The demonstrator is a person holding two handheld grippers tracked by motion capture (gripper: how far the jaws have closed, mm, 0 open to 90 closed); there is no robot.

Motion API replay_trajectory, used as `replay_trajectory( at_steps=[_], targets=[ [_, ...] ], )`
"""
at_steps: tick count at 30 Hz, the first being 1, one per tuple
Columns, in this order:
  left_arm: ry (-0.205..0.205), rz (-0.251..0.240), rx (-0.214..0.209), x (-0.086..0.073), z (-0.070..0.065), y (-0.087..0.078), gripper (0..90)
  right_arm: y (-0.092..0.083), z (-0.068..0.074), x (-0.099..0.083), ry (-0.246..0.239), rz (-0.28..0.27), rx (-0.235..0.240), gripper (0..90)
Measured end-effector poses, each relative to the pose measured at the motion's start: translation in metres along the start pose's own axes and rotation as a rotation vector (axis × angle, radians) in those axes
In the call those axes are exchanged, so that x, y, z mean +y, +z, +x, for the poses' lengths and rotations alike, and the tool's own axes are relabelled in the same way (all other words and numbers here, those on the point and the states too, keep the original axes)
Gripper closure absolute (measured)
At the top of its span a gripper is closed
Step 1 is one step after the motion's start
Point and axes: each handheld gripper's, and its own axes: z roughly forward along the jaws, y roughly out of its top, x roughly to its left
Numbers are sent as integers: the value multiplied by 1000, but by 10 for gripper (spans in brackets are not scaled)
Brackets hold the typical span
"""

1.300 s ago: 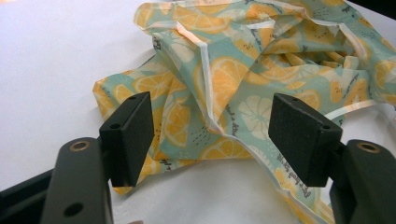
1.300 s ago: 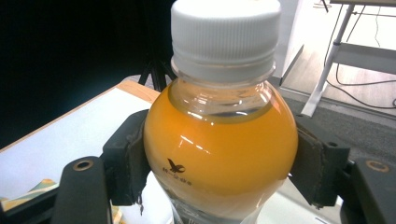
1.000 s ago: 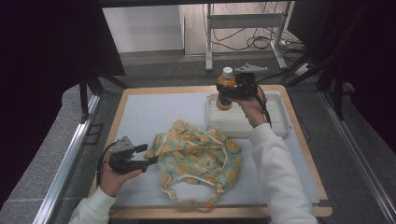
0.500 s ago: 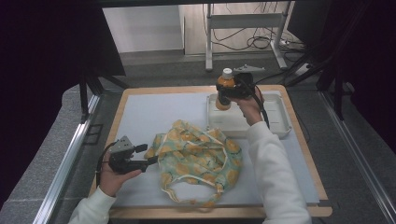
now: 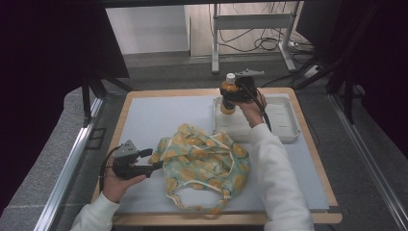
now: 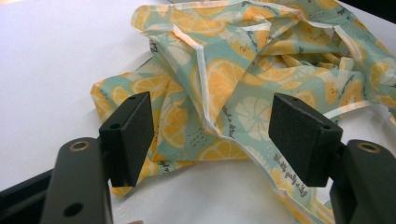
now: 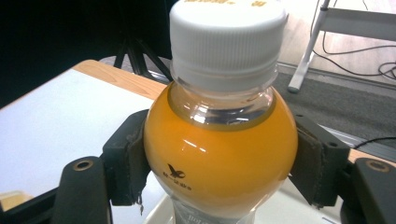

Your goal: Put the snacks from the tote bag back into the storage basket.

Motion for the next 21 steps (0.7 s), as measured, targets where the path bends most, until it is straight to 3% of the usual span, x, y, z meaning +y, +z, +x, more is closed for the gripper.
replay_trajectory(
  at_steps=[21],
  targets=[
    [-5, 2, -3, -1, 1, 1, 316, 37, 0, -11, -4, 29, -27, 299]
  ],
)
